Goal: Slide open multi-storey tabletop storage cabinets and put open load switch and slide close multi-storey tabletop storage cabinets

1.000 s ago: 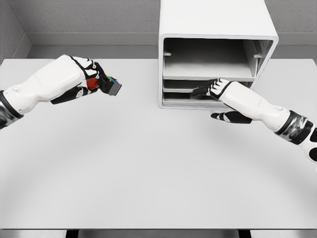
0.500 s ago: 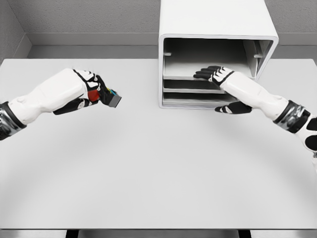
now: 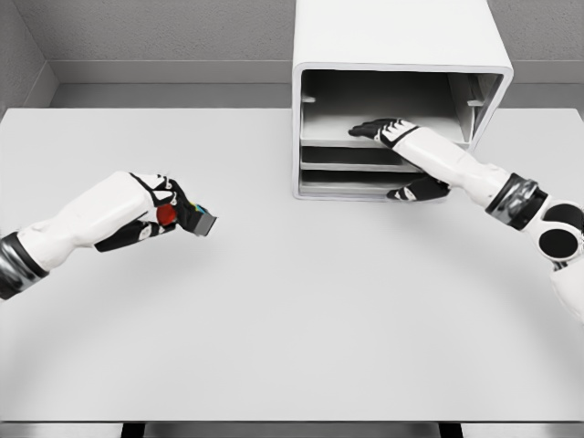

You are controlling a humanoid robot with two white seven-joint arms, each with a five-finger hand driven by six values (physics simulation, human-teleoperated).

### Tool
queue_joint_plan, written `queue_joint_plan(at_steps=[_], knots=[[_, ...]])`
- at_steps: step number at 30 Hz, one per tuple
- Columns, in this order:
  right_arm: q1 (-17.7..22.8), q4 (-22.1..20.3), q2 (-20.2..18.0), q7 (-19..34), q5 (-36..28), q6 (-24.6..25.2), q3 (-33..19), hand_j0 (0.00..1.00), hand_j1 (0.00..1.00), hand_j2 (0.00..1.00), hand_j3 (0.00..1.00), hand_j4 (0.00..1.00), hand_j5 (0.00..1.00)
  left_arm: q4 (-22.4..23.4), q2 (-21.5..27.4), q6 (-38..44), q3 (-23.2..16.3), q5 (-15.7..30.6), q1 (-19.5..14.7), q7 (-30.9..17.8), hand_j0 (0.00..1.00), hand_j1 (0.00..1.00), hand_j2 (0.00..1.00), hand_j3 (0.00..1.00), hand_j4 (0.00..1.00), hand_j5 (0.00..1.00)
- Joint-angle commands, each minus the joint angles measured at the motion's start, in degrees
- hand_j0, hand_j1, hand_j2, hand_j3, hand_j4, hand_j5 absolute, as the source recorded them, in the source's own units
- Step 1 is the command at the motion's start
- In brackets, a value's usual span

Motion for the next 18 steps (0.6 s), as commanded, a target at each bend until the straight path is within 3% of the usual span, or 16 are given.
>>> queue_joint_plan(at_steps=[1,4,9,15,18], knots=[[-0.09,1.98,1.4,-0.02,0.96,-0.06,0.44,0.98,0.98,0.98,0.98,0.98,0.98,-0.02,-0.13,0.23,1.54,0.62,0.0,0.06,0.3,0.3,0.3,0.3,0.3,0.3],[-1.05,3.64,2.01,-0.02,1.14,-0.06,0.96,0.98,0.98,0.98,0.98,0.98,0.98,-0.02,-0.13,0.23,1.63,0.62,0.26,0.06,0.3,0.3,0.3,0.3,0.3,0.3],[-1.05,4.26,2.01,-0.02,1.05,-0.06,1.67,0.75,0.75,0.75,0.75,0.75,0.75,-0.02,-1.71,0.23,1.8,0.62,0.79,0.06,0.3,0.3,0.3,0.3,0.3,0.3],[-0.79,3.38,1.13,-0.02,0.96,-0.06,1.84,0.72,0.72,0.72,0.72,0.72,0.72,-0.02,-2.68,0.23,1.98,0.62,1.32,0.06,0.3,0.3,0.3,0.3,0.3,0.3],[0.09,-0.04,-0.62,-0.02,0.78,-0.06,1.84,0.72,0.72,0.72,0.72,0.72,0.72,-0.02,-3.47,0.23,1.98,0.62,1.32,0.06,0.3,0.3,0.3,0.3,0.3,0.3]])
